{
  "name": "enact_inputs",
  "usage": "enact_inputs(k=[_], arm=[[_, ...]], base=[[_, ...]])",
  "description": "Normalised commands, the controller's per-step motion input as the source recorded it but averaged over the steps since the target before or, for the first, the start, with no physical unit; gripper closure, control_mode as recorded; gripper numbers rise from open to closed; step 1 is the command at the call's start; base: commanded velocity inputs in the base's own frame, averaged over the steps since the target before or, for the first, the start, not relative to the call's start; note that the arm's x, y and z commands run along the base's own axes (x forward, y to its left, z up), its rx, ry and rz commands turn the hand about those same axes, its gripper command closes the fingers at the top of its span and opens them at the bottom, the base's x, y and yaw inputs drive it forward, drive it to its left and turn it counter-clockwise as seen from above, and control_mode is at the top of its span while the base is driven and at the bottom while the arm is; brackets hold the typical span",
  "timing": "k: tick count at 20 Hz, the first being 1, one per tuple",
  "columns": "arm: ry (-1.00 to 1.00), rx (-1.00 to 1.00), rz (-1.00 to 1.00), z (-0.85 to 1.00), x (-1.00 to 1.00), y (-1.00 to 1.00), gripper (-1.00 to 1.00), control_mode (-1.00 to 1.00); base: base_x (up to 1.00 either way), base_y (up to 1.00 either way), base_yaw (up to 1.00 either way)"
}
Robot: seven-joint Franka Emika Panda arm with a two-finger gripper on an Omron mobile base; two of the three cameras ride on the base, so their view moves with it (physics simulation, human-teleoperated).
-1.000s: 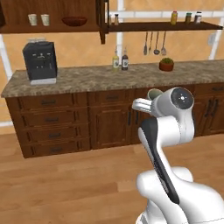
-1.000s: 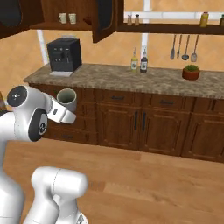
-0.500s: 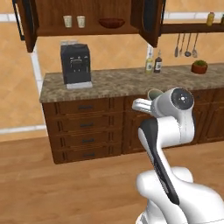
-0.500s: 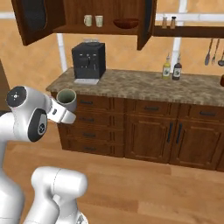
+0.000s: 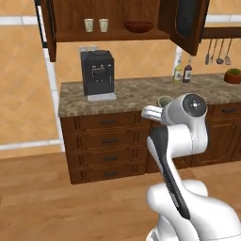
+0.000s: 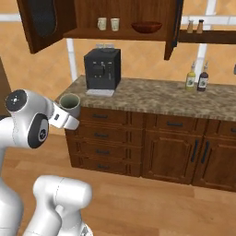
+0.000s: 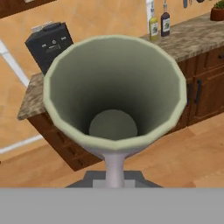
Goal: Gather all objects into one cabinet and sort the glasses and bowls to opposite sides.
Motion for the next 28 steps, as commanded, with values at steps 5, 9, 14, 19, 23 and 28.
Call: enact_inputs(k=[5, 9, 14, 19, 23, 28], arm=[[0.0, 0.0, 0.0, 0.0, 0.0, 0.0, 1.0, 1.0], [0.0, 0.0, 0.0, 0.0, 0.0, 0.0, 1.0, 1.0], [0.0, 0.0, 0.0, 0.0, 0.0, 0.0, 1.0, 1.0], [0.0, 0.0, 0.0, 0.0, 0.0, 0.0, 1.0, 1.0], [0.0, 0.0, 0.0, 0.0, 0.0, 0.0, 1.0, 1.0], [0.0, 0.0, 0.0, 0.0, 0.0, 0.0, 1.0, 1.0]], base=[[0.28, 0.02, 0.07], [0.02, 0.09, 0.11], [0.0, 0.04, 0.04], [0.93, -0.22, 0.0], [1.0, -0.11, 0.0], [1.0, -0.05, 0.0]])
